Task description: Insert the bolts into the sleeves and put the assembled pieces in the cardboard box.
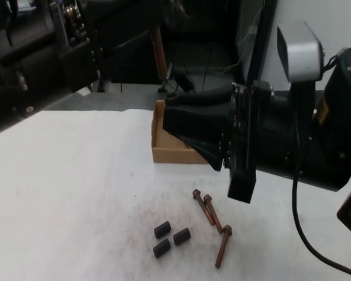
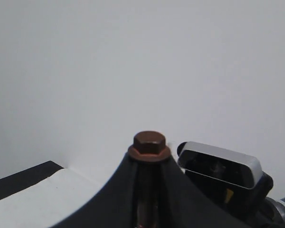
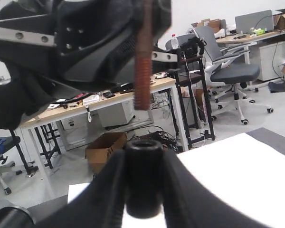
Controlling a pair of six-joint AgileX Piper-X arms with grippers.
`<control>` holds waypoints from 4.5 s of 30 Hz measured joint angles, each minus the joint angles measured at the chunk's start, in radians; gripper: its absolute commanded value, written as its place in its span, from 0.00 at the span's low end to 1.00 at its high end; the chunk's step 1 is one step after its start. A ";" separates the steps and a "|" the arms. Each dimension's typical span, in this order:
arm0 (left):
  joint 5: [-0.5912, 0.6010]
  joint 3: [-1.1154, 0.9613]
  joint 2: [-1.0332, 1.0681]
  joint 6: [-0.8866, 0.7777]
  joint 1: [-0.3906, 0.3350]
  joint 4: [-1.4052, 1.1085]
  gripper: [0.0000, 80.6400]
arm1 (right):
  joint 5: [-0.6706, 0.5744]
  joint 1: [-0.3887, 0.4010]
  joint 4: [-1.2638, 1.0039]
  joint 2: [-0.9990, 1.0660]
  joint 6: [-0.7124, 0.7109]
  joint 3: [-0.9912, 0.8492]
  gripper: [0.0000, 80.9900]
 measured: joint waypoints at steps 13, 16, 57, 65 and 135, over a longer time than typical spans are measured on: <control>0.064 0.000 0.000 0.013 0.000 0.000 0.00 | 0.007 0.000 0.000 0.003 0.062 0.000 0.01; 0.069 0.000 0.000 0.015 0.000 0.000 0.00 | -0.003 0.002 0.000 0.003 0.069 0.000 0.01; 0.125 0.000 0.050 0.038 0.001 0.009 0.01 | -0.042 -0.005 0.000 0.005 0.069 0.000 0.01; 0.193 0.000 0.050 0.067 0.001 0.081 0.60 | -0.044 -0.008 -0.014 0.005 0.069 0.000 0.01; -0.501 -0.051 0.016 0.371 0.067 1.108 0.00 | 0.431 -0.219 1.144 0.618 -0.067 -0.881 0.01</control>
